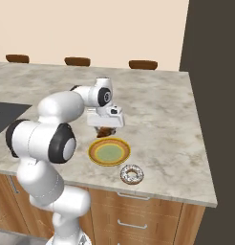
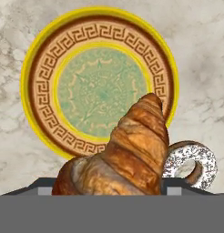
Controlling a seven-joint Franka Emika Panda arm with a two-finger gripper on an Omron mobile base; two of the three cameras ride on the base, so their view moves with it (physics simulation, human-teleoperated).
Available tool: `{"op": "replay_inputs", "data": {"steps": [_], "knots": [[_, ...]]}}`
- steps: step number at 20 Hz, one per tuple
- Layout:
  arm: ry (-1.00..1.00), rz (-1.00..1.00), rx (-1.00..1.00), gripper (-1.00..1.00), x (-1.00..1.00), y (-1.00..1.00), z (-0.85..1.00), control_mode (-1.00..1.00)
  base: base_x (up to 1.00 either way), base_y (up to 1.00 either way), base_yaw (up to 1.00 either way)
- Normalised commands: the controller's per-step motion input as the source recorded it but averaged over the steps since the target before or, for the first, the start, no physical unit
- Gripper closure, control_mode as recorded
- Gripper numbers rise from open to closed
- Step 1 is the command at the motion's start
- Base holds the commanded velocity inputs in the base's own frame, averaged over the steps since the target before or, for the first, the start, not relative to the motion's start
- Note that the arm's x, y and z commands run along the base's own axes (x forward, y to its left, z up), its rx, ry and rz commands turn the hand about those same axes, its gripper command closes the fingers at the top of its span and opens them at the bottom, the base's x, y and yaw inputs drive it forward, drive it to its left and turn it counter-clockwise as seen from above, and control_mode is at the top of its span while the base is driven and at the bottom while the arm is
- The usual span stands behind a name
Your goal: Place the pastries on the plates.
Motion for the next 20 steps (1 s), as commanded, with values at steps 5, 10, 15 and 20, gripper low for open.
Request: {"op": "replay_inputs", "data": {"steps": [5,10,15,20], "knots": [[0.1,0.18,0.09,1.0,-0.22,1.0,0.0,-1.0,0.0,0.0,0.0],[0.02,0.07,0.03,1.0,-0.15,1.0,-0.01,-1.0,0.0,0.0,0.0],[0.02,0.01,0.16,1.0,-0.01,1.0,-0.25,-1.0,0.0,0.0,0.0],[0.03,-0.02,0.0,1.0,0.17,0.94,-0.28,-1.0,0.0,0.0,0.0]]}}
